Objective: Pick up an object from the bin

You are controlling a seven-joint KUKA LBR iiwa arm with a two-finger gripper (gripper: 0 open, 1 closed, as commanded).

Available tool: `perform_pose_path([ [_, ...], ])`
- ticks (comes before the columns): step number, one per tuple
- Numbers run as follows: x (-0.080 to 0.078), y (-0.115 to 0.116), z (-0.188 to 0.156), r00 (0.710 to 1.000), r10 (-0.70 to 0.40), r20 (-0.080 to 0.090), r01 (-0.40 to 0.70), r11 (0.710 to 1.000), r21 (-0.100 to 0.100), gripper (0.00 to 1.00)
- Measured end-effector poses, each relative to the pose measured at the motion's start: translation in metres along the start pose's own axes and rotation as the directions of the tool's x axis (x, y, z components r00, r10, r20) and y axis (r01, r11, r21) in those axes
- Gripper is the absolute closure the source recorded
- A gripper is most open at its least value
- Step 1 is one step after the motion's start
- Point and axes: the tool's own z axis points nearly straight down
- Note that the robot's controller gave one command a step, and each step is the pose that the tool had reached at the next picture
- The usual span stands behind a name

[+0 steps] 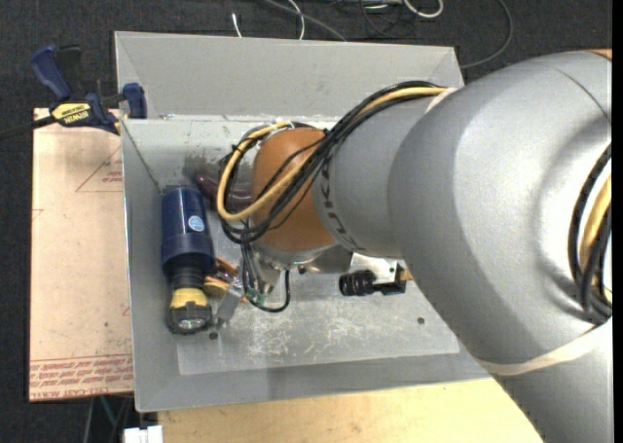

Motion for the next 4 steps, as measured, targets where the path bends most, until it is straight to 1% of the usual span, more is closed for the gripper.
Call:
perform_pose_path([
  [1,0.026,0.002,0.000,0.993,0.119,-0.008,-0.119,0.993,0.021,1.00],
  [2,0.026,0.003,0.000,0.993,0.120,-0.008,-0.119,0.993,0.020,1.00],
  [3,0.029,0.001,-0.031,0.993,0.117,-0.017,-0.116,0.993,0.028,1.00],
  [4,0.028,0.004,-0.068,0.993,0.114,-0.013,-0.114,0.993,0.021,1.00],
])
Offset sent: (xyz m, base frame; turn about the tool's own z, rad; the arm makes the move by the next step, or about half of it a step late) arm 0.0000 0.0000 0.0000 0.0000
